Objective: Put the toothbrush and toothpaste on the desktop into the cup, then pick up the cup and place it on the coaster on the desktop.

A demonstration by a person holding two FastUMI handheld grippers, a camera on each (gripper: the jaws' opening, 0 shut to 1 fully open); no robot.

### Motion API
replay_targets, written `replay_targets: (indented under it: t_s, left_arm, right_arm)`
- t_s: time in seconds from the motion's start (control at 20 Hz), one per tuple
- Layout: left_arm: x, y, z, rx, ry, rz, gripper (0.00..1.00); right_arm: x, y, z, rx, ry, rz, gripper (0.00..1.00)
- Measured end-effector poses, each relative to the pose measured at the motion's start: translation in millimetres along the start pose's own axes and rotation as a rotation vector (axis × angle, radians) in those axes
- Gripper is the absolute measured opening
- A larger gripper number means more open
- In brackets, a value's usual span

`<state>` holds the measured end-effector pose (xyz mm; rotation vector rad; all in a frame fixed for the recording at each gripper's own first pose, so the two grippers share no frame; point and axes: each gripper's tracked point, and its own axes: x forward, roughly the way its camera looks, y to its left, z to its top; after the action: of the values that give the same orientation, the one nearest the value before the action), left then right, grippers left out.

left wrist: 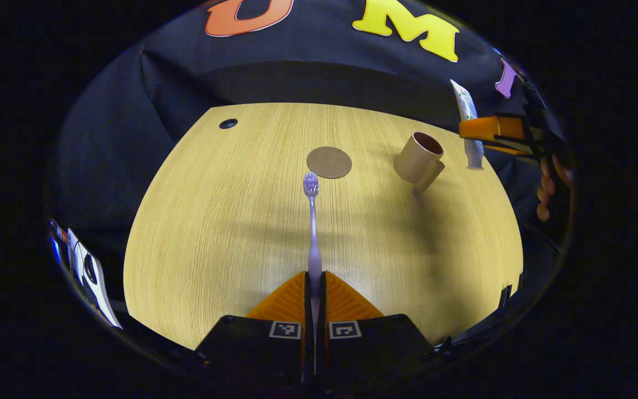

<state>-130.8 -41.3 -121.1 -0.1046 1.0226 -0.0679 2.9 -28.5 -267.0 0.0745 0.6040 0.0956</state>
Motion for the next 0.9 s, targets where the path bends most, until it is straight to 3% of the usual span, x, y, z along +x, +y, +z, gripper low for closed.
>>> replay_targets:
  t_s: [0.15, 0.4, 0.9]
  left_arm:
    - [-2, 1, 8, -0.006, -0.02, 0.003, 0.04]
    - [7, -6, 24, -0.031, -0.035, -0.014, 0.04]
    - [-7, -25, 47, -0.05, -0.084, -0.039, 0.04]
  right_arm:
    - [7, 1, -6, -0.022, -0.115, -0.021, 0.4]
    - [0, 0, -1, -0.027, -0.171, -0.019, 0.4]
    - [28, -15, -37, -0.028, -0.185, -0.035, 0.4]
